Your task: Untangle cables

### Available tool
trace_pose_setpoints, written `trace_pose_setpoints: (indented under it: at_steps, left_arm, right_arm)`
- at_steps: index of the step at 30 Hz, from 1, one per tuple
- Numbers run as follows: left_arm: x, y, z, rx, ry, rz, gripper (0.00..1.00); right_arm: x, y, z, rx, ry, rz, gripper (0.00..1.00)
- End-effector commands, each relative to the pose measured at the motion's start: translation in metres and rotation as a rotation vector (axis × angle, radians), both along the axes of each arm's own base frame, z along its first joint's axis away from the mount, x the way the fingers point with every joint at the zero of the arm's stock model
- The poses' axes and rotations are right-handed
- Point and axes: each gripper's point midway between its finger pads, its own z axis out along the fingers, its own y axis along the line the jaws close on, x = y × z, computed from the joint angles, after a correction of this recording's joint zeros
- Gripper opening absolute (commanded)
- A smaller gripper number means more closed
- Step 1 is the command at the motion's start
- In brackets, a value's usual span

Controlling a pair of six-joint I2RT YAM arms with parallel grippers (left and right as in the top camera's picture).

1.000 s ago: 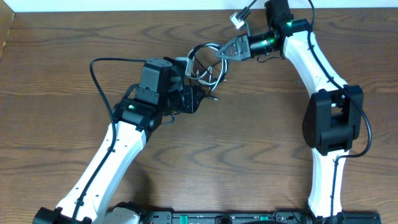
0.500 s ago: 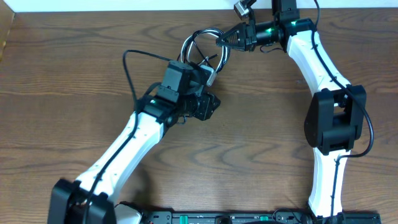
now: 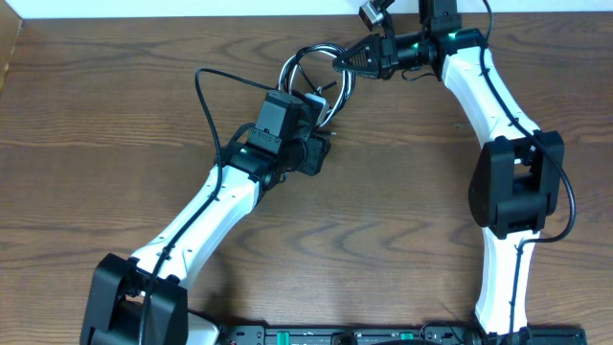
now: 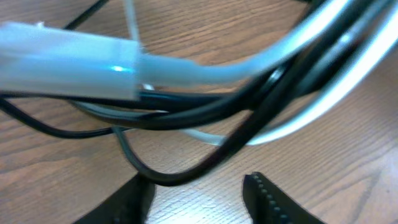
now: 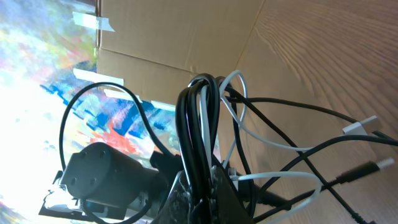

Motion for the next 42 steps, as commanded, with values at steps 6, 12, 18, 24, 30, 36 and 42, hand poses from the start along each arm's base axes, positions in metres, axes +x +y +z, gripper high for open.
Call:
trace_pose_setpoints:
  at_steps: [6,12,18,24,30,36,42]
  left_arm:
    - [0.002,0.005,0.038,-0.017,-0.104,0.011,0.56]
    - [0.001,0.005,0.041,-0.022,-0.109,0.012,0.56]
    - [0.005,0.001,0.020,-0.022,-0.052,0.034,0.56]
    - [0.017,-0.006,0.007,-0.029,-0.058,0.030,0.45]
    - [0.017,-0.006,0.015,-0.039,-0.077,0.030,0.07]
    - [0.011,-0.003,0.056,-0.080,-0.161,0.030,0.07]
    - [0.003,0.001,0.100,-0.138,-0.252,0.040,0.08]
  right_arm:
    - [0.000,-0.010,0.009,0.036,0.003,0.012,0.01]
    - [0.001,-0.012,0.009,0.036,0.002,0.007,0.01]
    - [0.001,-0.012,0.009,0.036,0.003,0.008,0.01]
    - [0.001,-0.012,0.009,0.036,0.003,0.008,0.01]
    - [0.002,-0.012,0.008,0.038,-0.023,0.007,0.01]
    - [0.001,-0.012,0.009,0.041,-0.036,0.008,0.01]
    - [0.001,-0.011,0.009,0.049,-0.080,0.012,0.01]
